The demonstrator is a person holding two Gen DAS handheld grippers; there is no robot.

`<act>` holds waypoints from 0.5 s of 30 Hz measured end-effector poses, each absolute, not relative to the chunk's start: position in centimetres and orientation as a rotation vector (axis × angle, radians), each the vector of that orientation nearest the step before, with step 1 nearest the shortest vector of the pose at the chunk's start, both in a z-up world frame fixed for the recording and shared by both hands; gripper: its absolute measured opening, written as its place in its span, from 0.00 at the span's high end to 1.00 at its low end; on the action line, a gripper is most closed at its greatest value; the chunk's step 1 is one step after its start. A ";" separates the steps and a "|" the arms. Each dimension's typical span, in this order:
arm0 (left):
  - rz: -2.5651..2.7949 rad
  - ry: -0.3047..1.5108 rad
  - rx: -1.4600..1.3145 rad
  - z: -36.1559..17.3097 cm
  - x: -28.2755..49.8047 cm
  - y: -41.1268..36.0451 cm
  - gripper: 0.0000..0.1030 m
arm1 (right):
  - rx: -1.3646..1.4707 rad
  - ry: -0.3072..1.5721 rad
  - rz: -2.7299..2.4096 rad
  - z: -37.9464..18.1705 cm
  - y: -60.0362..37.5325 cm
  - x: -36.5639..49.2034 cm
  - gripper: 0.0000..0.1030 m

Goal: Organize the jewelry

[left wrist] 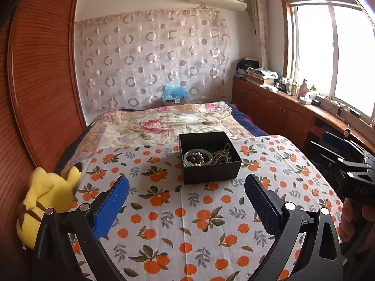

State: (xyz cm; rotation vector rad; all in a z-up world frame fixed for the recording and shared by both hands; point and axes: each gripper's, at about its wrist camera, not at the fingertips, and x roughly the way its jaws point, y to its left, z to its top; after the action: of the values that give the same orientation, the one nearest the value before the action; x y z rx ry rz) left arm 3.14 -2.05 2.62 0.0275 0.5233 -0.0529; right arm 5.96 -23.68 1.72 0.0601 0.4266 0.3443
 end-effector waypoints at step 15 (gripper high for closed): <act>-0.062 0.505 0.030 2.8 2.7 -2.2 0.08 | 0.057 0.428 0.336 1.4 -23.8 5.6 0.03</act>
State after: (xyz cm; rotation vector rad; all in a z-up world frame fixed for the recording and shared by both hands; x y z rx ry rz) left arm 2.71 -2.24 2.80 0.0295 0.5055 -0.0615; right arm 5.56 -23.78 1.38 0.0573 0.4276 0.3363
